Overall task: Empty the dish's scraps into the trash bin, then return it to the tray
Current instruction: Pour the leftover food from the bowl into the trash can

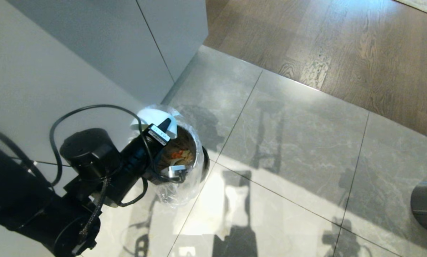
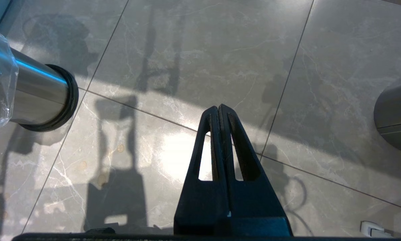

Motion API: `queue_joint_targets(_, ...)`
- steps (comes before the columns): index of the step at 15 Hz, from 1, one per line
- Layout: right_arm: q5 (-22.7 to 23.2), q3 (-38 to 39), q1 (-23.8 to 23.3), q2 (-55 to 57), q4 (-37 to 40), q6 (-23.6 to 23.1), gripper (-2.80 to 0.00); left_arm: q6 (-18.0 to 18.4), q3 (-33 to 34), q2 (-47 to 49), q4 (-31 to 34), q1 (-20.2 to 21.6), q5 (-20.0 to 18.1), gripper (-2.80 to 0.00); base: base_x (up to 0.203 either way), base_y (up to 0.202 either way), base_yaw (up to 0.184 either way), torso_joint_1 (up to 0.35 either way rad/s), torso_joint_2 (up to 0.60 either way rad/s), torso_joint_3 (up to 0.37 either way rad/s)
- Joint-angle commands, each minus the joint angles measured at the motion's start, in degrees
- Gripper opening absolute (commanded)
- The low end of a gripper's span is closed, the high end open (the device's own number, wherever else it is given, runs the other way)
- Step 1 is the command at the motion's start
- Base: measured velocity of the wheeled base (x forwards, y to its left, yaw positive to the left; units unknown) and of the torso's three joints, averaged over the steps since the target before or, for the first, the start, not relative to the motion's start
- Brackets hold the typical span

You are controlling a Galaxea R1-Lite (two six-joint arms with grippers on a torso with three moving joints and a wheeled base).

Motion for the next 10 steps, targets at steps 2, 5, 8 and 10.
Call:
queue_joint_targets(2,-0.1,0.0,0.0,0.1,0.0,0.0,-2.8,1.5,1.1,-2.9,-2.8,-0.9,0.2,-2.8,0.0,0.0,0.0,0.0,0.0,0.0)
queue_joint_targets(5,-0.1,-0.1,0.0,0.1,0.0,0.4,-2.8,1.8,1.7,-6.8,-2.8,-1.0,0.3,-2.8,0.0,0.0,0.0,0.0,0.0,0.0)
queue_joint_targets(8,-0.1,0.0,0.0,0.0,0.0,0.4,-2.8,1.9,1.9,-11.0,-2.8,-0.7,0.7,-2.8,0.0,0.0,0.0,0.0,0.0,0.0)
queue_joint_targets(10,-0.1,-0.1,0.0,0.0,0.0,0.4,-2.8,2.4,2.7,-12.3,-2.8,-0.7,0.9,-2.8,0.0,0.0,0.0,0.0,0.0,0.0)
